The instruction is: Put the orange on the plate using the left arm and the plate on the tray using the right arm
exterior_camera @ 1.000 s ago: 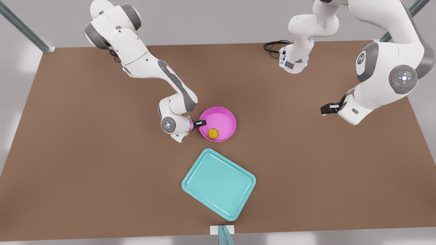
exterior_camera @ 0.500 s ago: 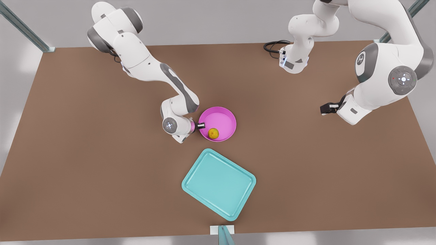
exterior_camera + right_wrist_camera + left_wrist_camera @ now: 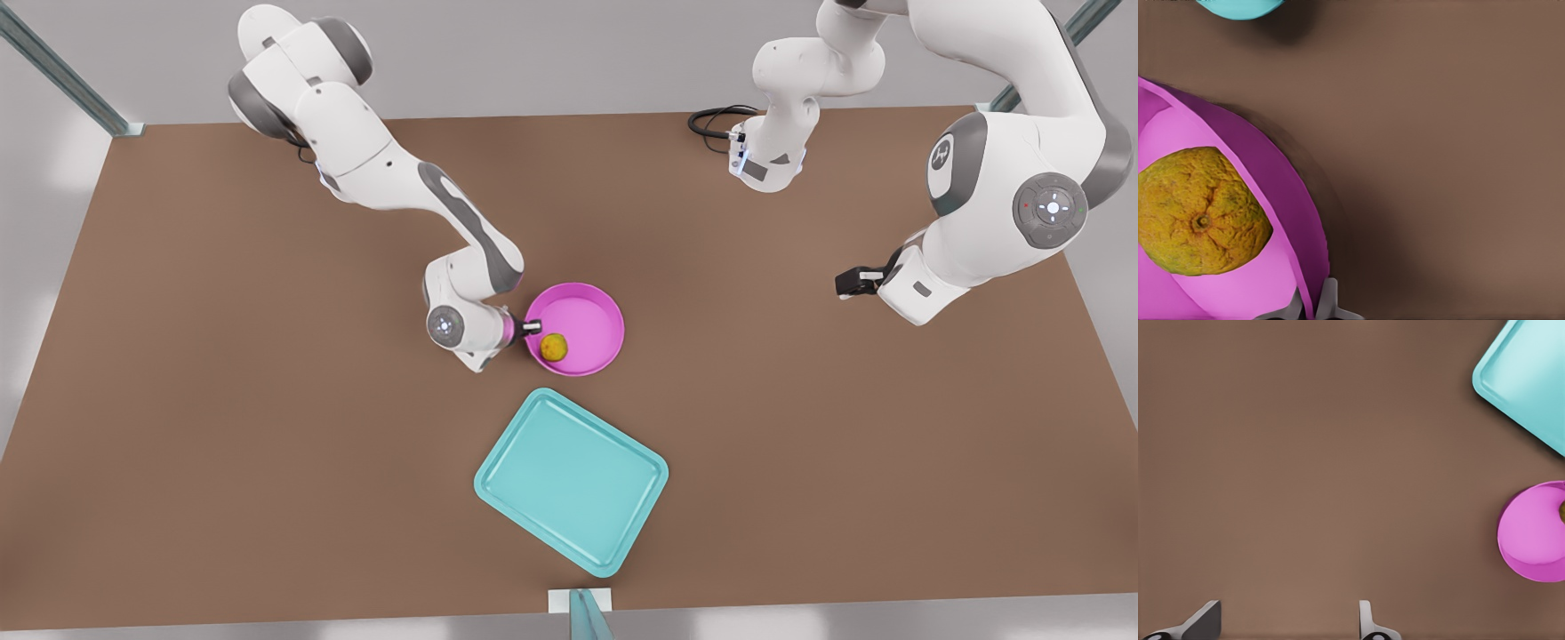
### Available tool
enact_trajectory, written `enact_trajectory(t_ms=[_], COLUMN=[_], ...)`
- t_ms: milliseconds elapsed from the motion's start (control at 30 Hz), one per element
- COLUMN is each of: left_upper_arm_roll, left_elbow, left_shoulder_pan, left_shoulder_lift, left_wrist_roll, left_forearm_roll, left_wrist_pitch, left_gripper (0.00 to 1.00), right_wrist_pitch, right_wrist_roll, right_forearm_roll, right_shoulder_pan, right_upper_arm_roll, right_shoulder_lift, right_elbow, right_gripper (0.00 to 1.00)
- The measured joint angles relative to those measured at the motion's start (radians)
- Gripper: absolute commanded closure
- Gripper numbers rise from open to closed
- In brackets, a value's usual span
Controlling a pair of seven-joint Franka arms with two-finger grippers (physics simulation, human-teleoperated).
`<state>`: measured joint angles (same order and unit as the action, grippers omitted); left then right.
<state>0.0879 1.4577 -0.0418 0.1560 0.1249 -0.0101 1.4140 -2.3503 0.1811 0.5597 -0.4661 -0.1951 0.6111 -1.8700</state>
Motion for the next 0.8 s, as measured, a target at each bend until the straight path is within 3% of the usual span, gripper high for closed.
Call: enact_trajectory(t_ms=[200,367,567,800], left_upper_arm_roll=[0.001,0.000,0.000,-0.001], left_elbow=[-0.001,-0.001,-0.001,-0.001], left_shoulder_pan=[0.000,0.000,0.000,0.008], left_shoulder_lift=[0.002,0.001,0.003,0.015], left_wrist_roll=[-0.005,-0.007,-0.009,-0.011], left_forearm_roll=[0.000,0.000,0.000,0.000], left_wrist_pitch=[0.000,0.000,-0.001,-0.001], left_gripper=[0.00,0.00,0.00,0.00], right_wrist_pitch=[0.009,0.094,0.257,0.289], right_wrist_roll=[0.004,0.009,0.011,0.003], right_forearm_roll=[0.037,0.043,0.028,0.012], right_shoulder_pan=[0.043,0.139,0.220,0.203], right_upper_arm_roll=[-0.014,-0.013,0.001,0.003], right_shoulder_lift=[-0.010,0.072,0.323,0.426], right_elbow=[0.085,0.340,0.782,0.862], right_gripper=[0.79,0.79,0.79,0.79])
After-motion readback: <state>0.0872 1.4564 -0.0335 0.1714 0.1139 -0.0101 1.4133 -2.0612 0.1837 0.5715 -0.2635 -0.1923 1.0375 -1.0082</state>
